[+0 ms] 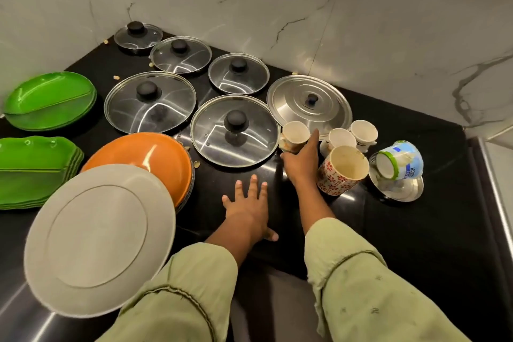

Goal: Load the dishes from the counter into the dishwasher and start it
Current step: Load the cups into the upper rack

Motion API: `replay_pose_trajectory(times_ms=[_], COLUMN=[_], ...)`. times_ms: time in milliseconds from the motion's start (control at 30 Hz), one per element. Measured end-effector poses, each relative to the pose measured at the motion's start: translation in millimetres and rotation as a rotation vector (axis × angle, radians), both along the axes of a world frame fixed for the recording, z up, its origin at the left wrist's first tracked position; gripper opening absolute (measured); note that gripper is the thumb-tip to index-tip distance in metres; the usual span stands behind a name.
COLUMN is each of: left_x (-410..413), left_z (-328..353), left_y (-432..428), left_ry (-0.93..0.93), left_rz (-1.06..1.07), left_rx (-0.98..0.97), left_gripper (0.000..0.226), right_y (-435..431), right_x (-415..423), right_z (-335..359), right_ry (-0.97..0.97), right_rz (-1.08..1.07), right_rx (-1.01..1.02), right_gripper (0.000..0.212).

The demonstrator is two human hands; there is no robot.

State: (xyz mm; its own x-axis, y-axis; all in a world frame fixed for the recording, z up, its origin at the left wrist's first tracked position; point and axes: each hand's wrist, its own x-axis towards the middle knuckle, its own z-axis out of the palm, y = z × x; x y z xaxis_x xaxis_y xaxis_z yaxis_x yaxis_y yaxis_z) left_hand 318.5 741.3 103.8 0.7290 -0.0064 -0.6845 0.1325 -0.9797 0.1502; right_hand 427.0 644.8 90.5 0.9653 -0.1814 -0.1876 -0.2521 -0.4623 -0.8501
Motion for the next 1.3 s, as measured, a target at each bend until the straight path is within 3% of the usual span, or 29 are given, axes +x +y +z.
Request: replay_pose_trajectory(times_ms=[167, 400, 967, 1300], left_x=[0, 0, 0, -7], left_z=[0, 0, -1, -3], left_y=[1, 0, 0, 9], left_ry=[0.01, 0.009, -0.012, -0.14], left_rz=[-0.007, -0.014, -0.007, 0.015], left_rx=[0.001, 0.006, 0.005, -0.057], left_gripper=[0.124, 0.124, 0.123, 0.121], right_y=[3, -3, -2, -31], right_x=[3, -12, -47, -109], right_z=[-7, -17, -16, 3], right_ry=[-0.074, -0.157, -0.276, -0.228], right_rz=[-0.036, -0.055, -0.054, -0.027], right_rx=[0.036, -0.115, -0.032, 0.082], right_gripper=[0.1, 0.086, 0.072, 0.082])
